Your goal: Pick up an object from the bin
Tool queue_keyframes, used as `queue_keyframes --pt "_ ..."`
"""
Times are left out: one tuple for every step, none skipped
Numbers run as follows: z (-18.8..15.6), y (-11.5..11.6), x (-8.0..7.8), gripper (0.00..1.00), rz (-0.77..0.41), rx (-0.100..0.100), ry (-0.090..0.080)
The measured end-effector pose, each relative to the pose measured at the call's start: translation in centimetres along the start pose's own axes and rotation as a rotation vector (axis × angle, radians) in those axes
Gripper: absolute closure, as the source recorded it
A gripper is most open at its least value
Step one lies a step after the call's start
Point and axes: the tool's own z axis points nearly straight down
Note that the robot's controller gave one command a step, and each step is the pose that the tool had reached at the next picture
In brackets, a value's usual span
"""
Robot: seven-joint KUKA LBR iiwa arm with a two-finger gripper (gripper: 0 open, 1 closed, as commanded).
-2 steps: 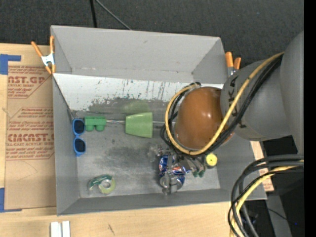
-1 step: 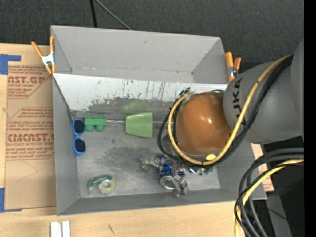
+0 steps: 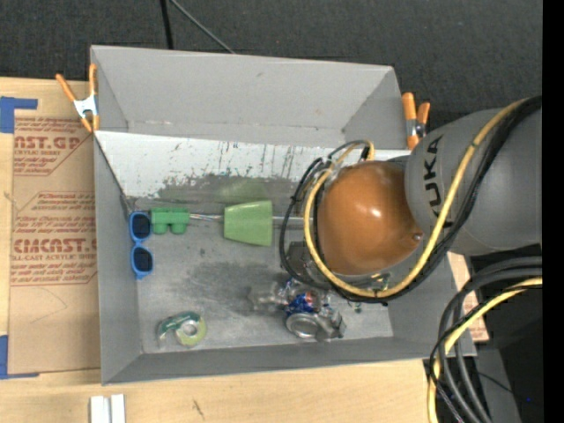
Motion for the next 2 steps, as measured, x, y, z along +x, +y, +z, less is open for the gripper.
queue_keyframes --pt "-0.9 -3.8 -1.8 0.0 -0.23 0.001 -0.001" --pt "1.2 -6.3 -3.1 0.0 -0.21 0.0 -0.001"
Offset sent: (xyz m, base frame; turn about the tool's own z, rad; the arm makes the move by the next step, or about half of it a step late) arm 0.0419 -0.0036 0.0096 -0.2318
